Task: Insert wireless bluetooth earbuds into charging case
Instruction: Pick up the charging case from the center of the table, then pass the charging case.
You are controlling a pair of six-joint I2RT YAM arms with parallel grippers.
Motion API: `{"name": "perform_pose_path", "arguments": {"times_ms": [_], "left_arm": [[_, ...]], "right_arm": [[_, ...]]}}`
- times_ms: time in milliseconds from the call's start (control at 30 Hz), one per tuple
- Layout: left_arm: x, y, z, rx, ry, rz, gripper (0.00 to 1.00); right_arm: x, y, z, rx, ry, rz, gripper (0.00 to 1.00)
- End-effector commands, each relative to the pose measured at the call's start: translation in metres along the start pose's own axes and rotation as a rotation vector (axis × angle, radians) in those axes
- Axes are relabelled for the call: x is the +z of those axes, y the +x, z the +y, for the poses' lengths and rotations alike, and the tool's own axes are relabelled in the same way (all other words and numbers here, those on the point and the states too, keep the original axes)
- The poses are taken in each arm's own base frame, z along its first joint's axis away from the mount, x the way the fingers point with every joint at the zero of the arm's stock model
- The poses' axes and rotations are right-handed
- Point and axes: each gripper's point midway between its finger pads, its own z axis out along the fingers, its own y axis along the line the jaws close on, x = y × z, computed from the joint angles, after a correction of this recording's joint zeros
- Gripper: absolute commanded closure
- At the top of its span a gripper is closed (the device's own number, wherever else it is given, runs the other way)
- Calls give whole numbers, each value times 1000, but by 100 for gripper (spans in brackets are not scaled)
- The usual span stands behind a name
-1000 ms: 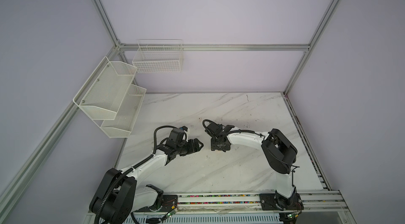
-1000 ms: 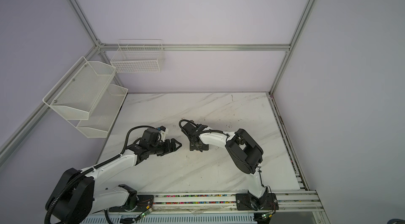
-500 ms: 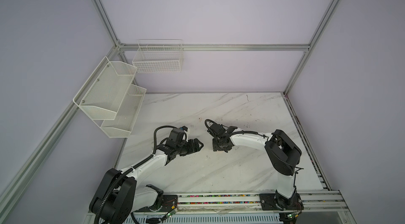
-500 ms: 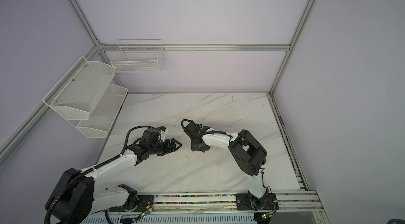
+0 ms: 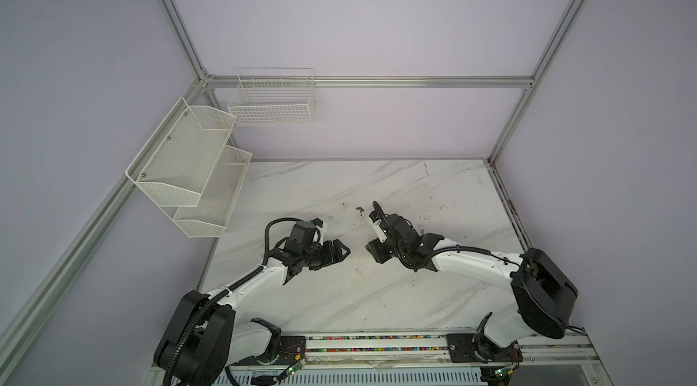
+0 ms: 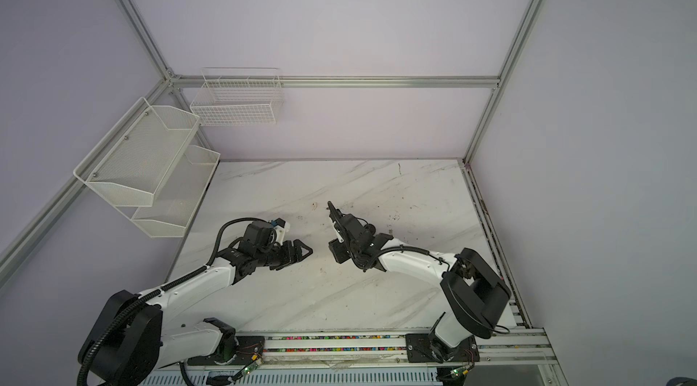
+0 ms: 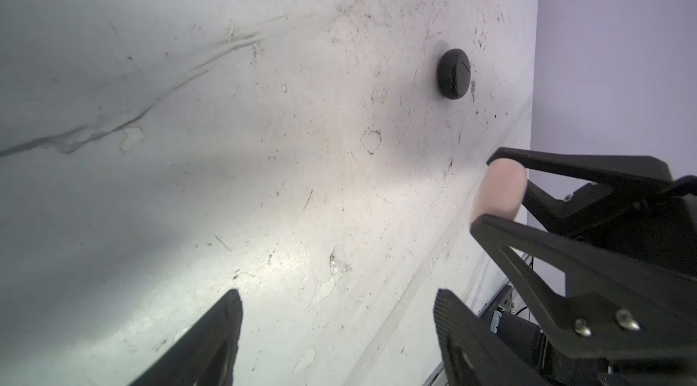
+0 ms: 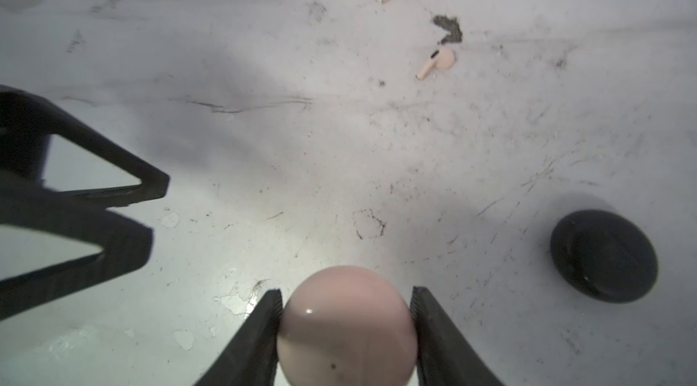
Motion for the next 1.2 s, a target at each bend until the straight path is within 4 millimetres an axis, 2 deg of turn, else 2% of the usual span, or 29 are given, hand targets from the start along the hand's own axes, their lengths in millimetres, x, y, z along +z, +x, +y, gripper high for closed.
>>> {"name": "perform_pose_path", "arguments": {"times_ms": [0,100,267,467,667,867,1033,1167], "left_arm": [[-12,-13,-25,4,119,-35,21],[-18,-15,-33,-3,190,-46,21],[-24,-14,-59,24,347,-38,23],[-26,1,-75,45,484,10,30],[-20,7,-88,120,508,38,35],[-4,1,-87,130,498,62,42],[2,-4,-103,166,536,71,44],[-2,-10,-116,193,574,48,46]], "right_arm": [[-15,-25,12,-183,-71,-179,59],[-14,-19,13,-233,-81,-183,62],[-12,-17,20,-295,-118,-212,63],[-10,-15,22,-344,-125,-226,65],[-12,-14,30,-371,-172,-232,67],[-20,-18,35,-370,-197,-258,69],[-21,-18,37,-369,-209,-259,71],[-21,-16,38,-364,-218,-254,73]]}}
